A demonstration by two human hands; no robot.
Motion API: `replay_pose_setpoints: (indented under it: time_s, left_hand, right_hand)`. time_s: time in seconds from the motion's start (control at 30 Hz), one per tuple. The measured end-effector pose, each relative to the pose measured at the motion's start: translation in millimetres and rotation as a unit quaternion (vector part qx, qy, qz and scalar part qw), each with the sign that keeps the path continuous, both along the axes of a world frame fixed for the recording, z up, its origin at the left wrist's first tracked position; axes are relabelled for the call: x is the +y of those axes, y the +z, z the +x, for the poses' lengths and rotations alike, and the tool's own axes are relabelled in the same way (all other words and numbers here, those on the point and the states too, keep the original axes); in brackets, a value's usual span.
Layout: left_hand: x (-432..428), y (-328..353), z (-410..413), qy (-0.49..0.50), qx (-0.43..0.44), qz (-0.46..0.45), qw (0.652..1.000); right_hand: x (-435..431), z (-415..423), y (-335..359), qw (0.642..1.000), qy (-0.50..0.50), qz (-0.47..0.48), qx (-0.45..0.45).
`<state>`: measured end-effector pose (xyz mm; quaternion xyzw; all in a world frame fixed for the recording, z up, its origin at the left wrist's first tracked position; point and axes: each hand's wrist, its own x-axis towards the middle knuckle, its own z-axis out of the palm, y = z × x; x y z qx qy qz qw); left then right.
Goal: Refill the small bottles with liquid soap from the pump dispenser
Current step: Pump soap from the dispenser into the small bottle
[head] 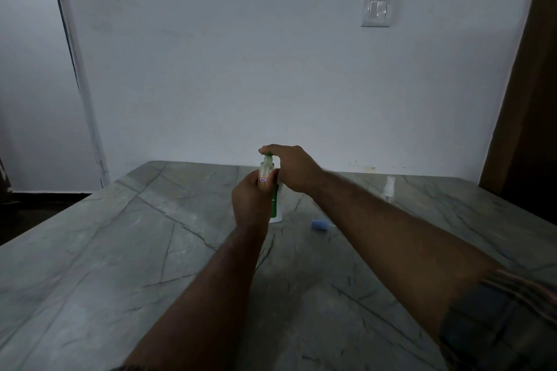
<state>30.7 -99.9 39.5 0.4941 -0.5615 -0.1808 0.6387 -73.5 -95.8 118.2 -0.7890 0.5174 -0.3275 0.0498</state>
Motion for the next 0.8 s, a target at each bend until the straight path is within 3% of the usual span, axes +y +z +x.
replay_pose_setpoints:
  time_s: [0.13, 0.33, 0.53, 0.8]
  left_hand:
    - [-1, -1, 0, -0.001, 0.001, -0.001, 1.000]
    - [-1, 0, 1, 0.012, -0.009, 0.004, 1.000]
    - [1, 0, -1, 0.003, -0.006, 0.007, 1.000]
    - [-6, -3, 1, 0.010, -0.027, 0.000, 1.000]
  right_hand:
    - [2, 4, -11, 0.999, -0.009, -0.008, -0.043]
    - [1, 0, 3, 1.000, 0.007, 0.001, 0.013]
    - [1, 2, -10, 0.999, -0.005, -0.012, -0.043]
    - [-4, 0, 0, 1.000, 0.009, -0.012, -0.015]
